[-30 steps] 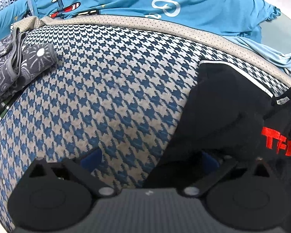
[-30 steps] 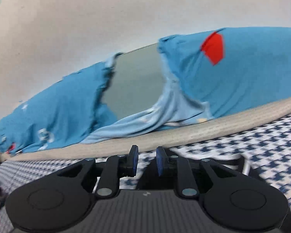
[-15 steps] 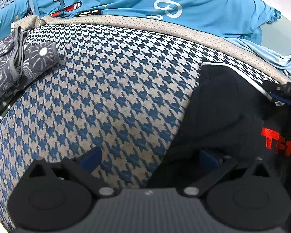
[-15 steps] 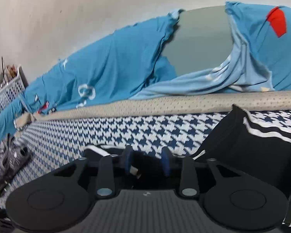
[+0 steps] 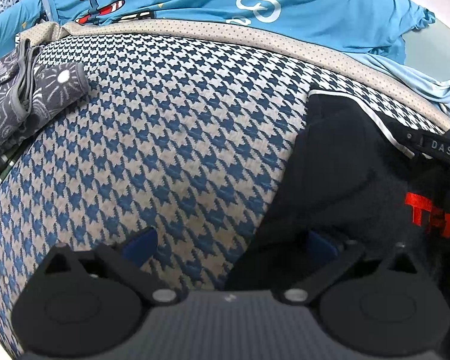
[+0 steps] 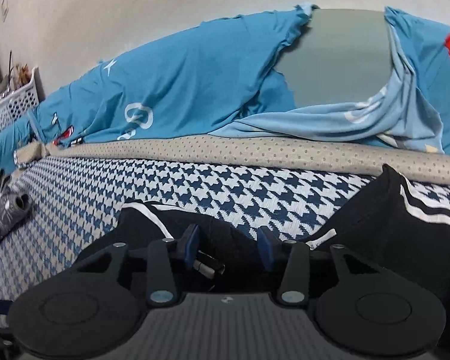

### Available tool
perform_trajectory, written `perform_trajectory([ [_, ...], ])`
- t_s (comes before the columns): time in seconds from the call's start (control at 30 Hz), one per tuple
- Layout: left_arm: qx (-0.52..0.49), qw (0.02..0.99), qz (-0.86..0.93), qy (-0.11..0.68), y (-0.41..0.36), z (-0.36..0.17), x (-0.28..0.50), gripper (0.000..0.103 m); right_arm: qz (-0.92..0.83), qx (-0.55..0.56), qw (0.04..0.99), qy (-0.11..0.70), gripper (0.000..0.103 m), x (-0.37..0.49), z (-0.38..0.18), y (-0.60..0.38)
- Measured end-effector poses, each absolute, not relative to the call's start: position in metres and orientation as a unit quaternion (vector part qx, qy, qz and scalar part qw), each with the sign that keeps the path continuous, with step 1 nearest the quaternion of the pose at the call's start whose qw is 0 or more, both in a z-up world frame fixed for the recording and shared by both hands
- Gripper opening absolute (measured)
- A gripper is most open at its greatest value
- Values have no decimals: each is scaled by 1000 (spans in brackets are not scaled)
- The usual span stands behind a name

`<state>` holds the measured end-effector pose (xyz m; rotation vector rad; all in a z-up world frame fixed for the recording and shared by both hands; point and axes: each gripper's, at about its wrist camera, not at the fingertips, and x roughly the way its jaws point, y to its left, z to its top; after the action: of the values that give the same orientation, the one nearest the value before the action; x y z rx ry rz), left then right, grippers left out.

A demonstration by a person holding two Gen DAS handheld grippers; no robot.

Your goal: Fold clothes

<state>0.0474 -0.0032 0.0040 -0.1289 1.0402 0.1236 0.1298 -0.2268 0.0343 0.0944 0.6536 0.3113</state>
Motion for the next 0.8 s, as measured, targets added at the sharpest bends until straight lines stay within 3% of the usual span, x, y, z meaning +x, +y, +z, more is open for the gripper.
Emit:
perform_trajectory([
  [0.13,-59,862,61,500,-4,2,48,103,160,12,935,315,31,132,34,-218],
  [0.2,-58,862,62,500,-5,1,49,103,164,3,936,312,17,133,35,-214],
  [0.3,-57,862,62,500,-5,1,49,103,162,-8,940,301,13,132,38,-209],
  [0.6,-46,863,82,496,-1,-1,52,103,176,22,957,230,11,139,63,-190],
  [0.8,-41,864,94,493,0,-4,53,103,171,47,955,238,12,156,49,-179],
])
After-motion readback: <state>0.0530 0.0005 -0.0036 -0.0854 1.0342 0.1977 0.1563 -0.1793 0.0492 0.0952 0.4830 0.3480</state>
